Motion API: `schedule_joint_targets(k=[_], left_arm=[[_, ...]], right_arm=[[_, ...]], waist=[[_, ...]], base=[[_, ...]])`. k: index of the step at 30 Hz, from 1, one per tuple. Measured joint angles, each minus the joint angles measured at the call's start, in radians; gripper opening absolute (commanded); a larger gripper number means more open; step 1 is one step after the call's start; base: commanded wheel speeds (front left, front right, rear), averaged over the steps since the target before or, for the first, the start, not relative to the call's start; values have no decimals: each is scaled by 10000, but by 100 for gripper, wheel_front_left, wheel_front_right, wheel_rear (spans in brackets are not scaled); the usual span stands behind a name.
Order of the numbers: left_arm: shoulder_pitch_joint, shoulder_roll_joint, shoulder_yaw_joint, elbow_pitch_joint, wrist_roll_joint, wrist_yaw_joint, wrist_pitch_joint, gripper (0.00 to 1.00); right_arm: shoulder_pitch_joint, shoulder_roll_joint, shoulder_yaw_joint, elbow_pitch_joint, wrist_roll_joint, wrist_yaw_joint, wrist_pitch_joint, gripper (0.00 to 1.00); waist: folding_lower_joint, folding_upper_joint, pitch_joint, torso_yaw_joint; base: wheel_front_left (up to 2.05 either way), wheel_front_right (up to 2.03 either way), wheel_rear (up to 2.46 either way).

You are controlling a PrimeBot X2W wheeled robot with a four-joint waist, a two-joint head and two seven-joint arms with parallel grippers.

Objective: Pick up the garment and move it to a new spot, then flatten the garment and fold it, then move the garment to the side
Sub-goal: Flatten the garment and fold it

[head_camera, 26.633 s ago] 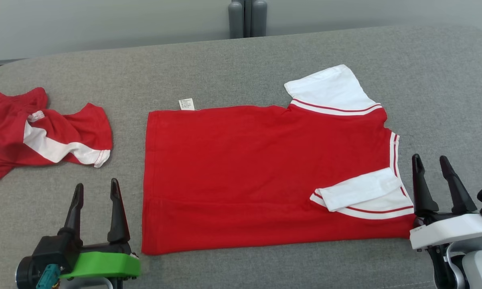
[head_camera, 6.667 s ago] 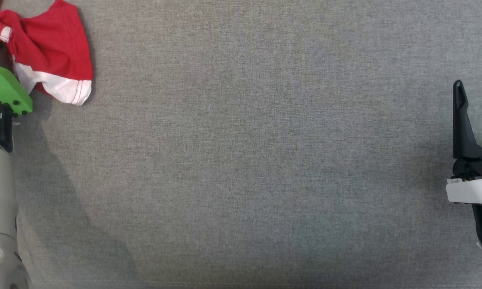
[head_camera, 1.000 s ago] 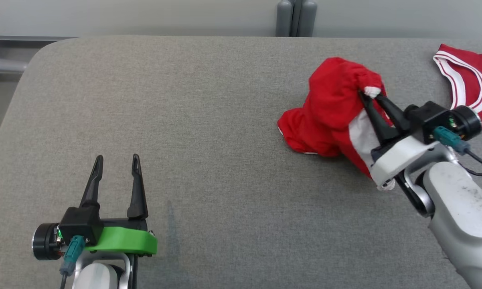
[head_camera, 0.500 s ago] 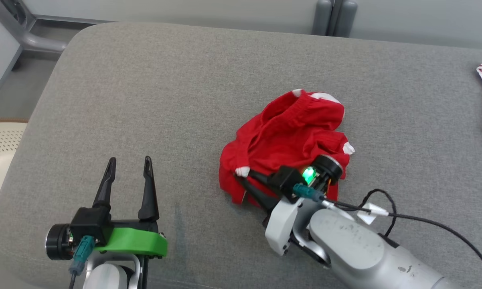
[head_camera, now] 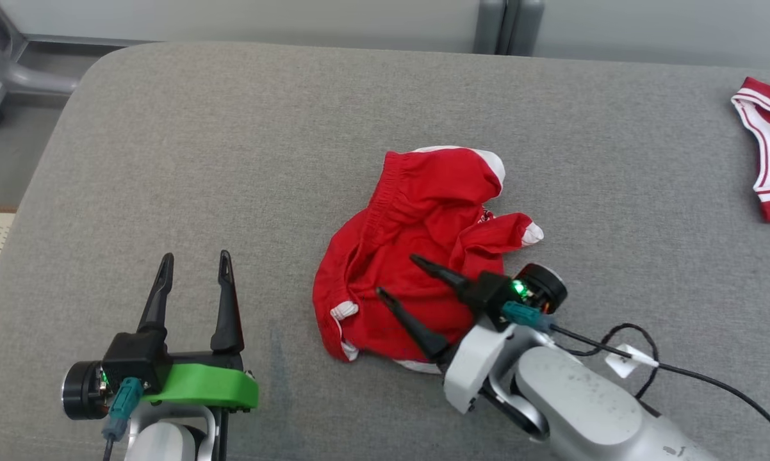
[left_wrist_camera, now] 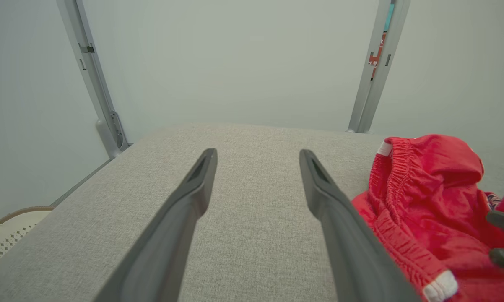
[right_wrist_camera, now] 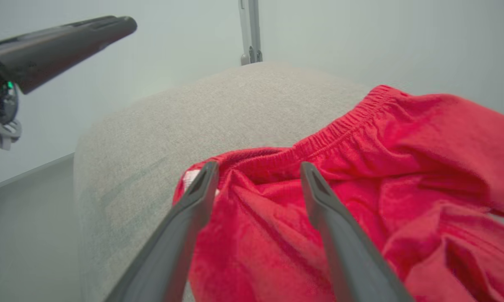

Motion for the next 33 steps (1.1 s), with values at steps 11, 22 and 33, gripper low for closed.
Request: schedule_joint_targets(k=[11, 22, 33], left_arm=[[293, 0, 627, -169, 374, -151, 0, 100], [323, 0, 754, -198, 481, -291, -2, 100], [291, 0, 702, -219, 537, -293, 0, 100]], right_arm=[[2817, -1565, -3208, -2330, -838, 0, -2, 100], [3779, -1083, -2897, -2004, -886, 0, 119, 100], [3050, -236, -2449, 305, -1225, 0, 125, 100]], waist=[[0, 0, -241, -760], [0, 0, -180, -704], [0, 0, 0, -455]], base=[[0, 0, 0], [0, 0, 0], [0, 0, 0]])
